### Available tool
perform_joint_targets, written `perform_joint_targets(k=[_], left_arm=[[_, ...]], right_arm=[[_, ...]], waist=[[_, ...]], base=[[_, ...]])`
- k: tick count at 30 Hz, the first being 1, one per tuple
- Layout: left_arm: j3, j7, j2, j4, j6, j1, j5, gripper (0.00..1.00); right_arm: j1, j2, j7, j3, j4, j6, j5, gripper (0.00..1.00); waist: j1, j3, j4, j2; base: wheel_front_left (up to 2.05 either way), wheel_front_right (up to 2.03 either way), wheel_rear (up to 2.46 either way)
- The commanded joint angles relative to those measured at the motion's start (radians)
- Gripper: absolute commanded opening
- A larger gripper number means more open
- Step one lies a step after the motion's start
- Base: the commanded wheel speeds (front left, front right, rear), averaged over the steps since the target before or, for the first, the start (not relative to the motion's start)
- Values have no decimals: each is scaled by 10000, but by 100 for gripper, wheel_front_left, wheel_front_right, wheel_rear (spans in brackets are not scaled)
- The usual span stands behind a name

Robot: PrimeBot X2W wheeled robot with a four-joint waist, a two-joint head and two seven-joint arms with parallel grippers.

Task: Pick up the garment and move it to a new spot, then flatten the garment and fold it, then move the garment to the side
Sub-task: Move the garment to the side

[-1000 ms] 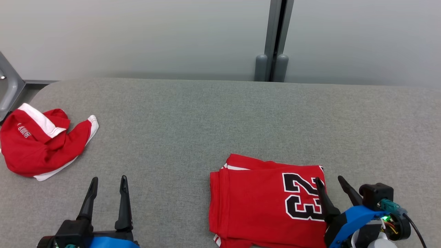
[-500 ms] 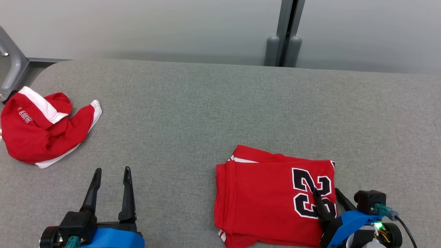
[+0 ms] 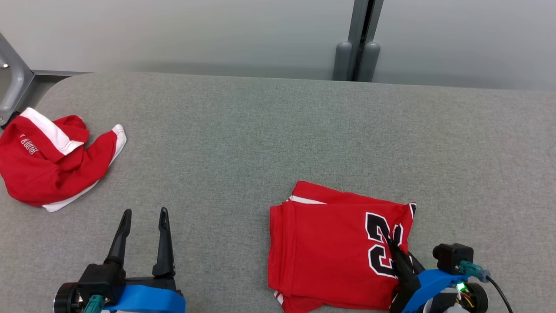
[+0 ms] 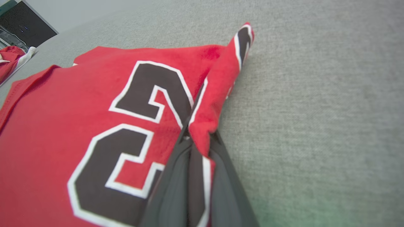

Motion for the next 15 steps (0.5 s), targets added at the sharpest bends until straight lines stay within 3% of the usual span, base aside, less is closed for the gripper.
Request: perform_joint_targets(k=[1,9,15], left_arm=[[12,-55,-17,33,4,-165,-64,100],[-76,-67,-66,-105,29,-288,-99,100],[-187,-70,-98,-328,-40,-674,-98,100]], right_arm=[[-119,34,2,27,224,3,-55,0],[-994,-384,-223,-752,-14,3,-953,0],[-1448,-1013,-89,-1133,-563,3,-1056,0]], waist=[[0,11,3,-1],[0,283,-204,-1],[0,955,-862,-1]], base=[[0,0,0],[0,0,0],[0,0,0]])
